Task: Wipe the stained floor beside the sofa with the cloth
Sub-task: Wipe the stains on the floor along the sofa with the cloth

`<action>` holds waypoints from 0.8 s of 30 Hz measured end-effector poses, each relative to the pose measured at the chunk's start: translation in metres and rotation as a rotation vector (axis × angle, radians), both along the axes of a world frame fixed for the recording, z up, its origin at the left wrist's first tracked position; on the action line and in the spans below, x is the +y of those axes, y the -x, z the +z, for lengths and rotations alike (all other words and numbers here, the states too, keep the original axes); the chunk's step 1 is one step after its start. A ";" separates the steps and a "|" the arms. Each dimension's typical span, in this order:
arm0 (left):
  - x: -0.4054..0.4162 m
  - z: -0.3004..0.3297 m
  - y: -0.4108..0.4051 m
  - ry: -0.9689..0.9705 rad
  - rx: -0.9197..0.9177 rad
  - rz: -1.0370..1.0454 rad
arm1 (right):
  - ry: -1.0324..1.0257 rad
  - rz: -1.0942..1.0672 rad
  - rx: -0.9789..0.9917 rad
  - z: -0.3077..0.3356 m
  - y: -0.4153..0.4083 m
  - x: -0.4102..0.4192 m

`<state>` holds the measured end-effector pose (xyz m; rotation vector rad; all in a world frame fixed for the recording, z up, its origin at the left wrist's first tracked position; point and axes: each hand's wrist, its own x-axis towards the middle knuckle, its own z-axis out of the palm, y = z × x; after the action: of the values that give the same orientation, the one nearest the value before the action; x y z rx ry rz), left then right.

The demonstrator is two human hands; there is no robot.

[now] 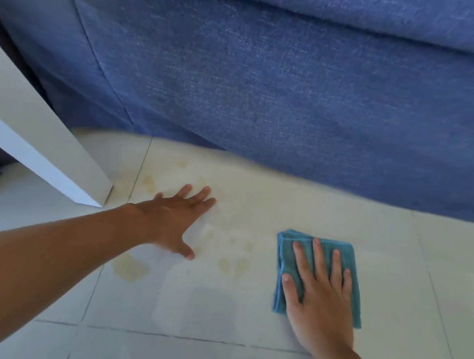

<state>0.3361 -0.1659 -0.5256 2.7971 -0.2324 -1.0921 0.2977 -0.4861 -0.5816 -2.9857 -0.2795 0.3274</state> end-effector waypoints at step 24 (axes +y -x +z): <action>0.003 -0.008 -0.001 0.109 -0.016 0.146 | 0.002 -0.285 0.041 -0.007 -0.019 0.023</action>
<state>0.3371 -0.1631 -0.5335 2.6794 -0.0847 -0.9934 0.3171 -0.4629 -0.5885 -2.9600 0.1502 0.3556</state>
